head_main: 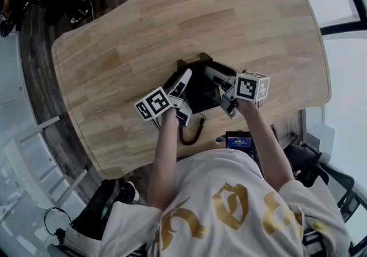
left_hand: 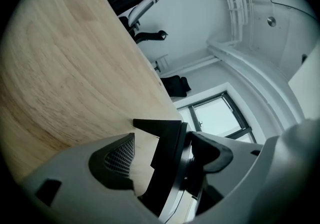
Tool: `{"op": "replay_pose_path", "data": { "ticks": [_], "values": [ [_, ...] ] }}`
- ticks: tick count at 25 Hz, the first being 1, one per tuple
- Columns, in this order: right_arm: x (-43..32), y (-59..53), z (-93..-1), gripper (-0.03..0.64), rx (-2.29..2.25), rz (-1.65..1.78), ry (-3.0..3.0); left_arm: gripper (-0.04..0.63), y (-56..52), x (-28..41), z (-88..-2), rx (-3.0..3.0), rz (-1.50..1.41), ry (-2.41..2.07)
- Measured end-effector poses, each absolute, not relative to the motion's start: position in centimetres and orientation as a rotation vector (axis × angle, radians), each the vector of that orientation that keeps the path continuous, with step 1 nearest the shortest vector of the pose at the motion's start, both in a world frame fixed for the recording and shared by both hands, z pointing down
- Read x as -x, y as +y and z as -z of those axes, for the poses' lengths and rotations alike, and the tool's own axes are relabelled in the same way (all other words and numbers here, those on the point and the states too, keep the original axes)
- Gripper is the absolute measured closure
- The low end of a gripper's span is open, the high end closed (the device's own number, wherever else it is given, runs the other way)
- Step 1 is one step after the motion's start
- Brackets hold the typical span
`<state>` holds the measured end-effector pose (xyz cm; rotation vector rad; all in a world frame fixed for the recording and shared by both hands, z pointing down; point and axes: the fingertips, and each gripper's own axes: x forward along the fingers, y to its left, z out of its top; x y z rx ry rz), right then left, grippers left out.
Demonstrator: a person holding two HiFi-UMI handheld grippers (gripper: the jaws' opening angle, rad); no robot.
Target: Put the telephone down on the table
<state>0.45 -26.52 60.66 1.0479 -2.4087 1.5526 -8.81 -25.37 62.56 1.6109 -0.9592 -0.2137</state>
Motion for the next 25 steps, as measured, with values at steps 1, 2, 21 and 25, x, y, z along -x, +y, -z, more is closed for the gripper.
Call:
{"op": "replay_pose_path", "data": {
  "ticks": [1,2,21,25],
  "values": [
    [-0.6,-26.3,-60.6,0.417,-1.051,-1.528,-2.407,0.275,-25.3,8.8,-62.5,-1.604,0.216,-0.963],
    [-0.7,-26.1,-60.5,0.417,-1.054,-1.505,-2.406,0.275,-25.3,8.8,-62.5,-1.6,0.216,-0.967],
    [-4.7,-21.4,-54.0,0.566,-1.292,-1.121,-2.507,0.323,-21.3,11.8,-55.5,-1.948,0.029,-1.308],
    [-4.2,-20.4,-51.5,0.594,-1.281,-1.052,-2.587,0.508,-20.4,12.2,-51.9,-2.077,0.009,-1.409]
  ]
}}
